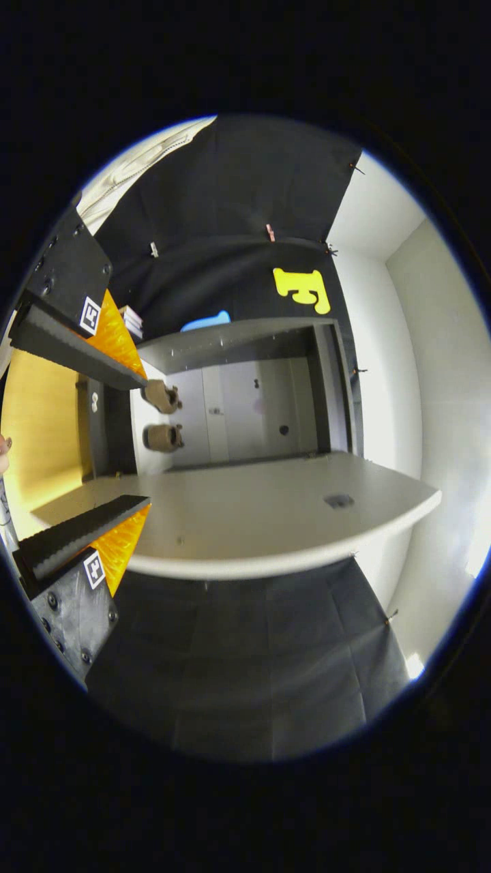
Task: Open the shoe cabinet door, grab the shoes and put them into the shoe cabinet, then close the shoe cabinet door.
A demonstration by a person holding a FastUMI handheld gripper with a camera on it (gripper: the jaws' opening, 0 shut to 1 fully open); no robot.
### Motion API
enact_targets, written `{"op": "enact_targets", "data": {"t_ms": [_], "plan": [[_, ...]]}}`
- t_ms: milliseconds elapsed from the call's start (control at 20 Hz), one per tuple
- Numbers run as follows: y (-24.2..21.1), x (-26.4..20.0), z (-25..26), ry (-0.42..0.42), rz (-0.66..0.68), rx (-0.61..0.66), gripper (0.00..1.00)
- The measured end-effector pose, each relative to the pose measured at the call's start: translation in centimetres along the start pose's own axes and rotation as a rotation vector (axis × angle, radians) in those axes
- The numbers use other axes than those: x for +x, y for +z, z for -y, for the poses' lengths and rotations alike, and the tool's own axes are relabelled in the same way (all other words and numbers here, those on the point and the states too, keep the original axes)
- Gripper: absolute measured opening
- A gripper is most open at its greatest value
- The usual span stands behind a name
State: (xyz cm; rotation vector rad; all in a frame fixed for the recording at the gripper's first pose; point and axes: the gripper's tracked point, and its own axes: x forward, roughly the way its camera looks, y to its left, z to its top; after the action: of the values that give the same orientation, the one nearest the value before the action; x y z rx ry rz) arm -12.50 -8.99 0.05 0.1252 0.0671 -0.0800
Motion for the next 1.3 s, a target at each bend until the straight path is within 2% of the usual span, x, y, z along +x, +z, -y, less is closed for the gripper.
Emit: {"op": "enact_targets", "data": {"t_ms": [100,200,300,450,650,850,1100,1300], "plan": [[0.8,-0.7,3.5,-0.056,0.008,-0.005,0.98],[1.5,-0.9,6.8,-0.075,0.012,0.002,0.98],[1.1,-0.3,9.8,-0.072,-0.007,0.002,0.98],[0.9,1.5,12.8,-0.016,-0.025,-0.001,0.98],[-0.7,5.3,13.4,0.089,-0.069,0.023,0.98],[-2.3,7.0,13.1,0.174,-0.121,0.032,0.99],[-3.1,7.8,12.4,0.183,-0.139,0.029,0.98],[-3.3,7.4,9.4,0.174,-0.134,-0.016,0.98]]}}
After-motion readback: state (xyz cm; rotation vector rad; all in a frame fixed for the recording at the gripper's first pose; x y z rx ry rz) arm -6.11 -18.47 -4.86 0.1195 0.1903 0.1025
